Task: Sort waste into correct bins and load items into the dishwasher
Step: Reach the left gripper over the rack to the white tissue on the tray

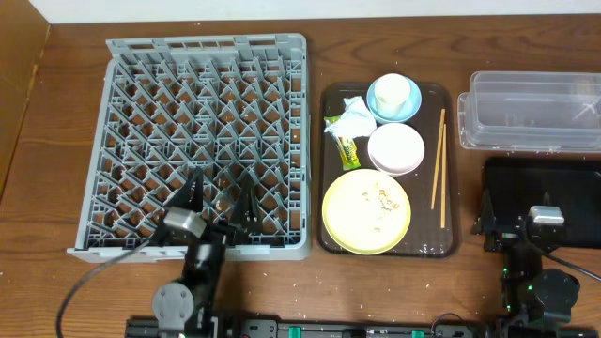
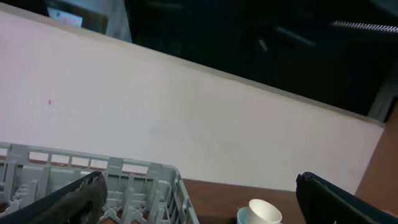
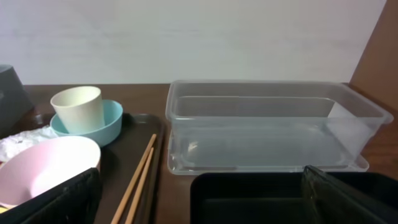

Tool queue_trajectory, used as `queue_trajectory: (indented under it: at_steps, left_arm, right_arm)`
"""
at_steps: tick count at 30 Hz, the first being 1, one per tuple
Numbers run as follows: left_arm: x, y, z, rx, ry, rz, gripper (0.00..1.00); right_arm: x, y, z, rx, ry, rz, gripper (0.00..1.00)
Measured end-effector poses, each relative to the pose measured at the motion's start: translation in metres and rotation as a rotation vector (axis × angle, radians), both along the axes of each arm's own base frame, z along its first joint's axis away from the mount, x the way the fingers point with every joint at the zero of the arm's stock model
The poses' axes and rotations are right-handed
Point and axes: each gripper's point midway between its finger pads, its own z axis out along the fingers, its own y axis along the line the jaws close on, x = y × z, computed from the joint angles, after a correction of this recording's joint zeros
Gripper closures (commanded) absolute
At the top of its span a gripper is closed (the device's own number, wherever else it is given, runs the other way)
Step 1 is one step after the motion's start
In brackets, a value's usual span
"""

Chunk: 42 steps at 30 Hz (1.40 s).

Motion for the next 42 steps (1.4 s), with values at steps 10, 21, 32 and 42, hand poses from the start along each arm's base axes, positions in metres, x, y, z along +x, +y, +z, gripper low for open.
queue_trajectory:
  at_steps: [10, 21, 32, 42]
  left_arm:
    - [0.059, -0.02, -0.01, 0.15, 0.431, -0.087, 0.02]
    - [0.098, -0.04, -0.007, 0.269, 0.851, -0.249, 0.02]
    - [0.103, -0.057, -0.046, 0.171, 1.044, -0.361, 0.02]
    - [0.129, -0.064, -0.018, 0.293, 1.303, -0.331, 0.02]
  right_arm:
    - [0.0, 0.0, 0.0, 0.0, 0.001, -0.002, 0.01]
    - [0.0, -0.001, 0.0, 0.0, 0.0, -0.003, 0.01]
    - [0.0, -0.001, 0.0, 0.0, 0.001, -0.003, 0.01]
    - [0.0, -0.001, 0.0, 0.0, 0.0, -0.003, 0.01]
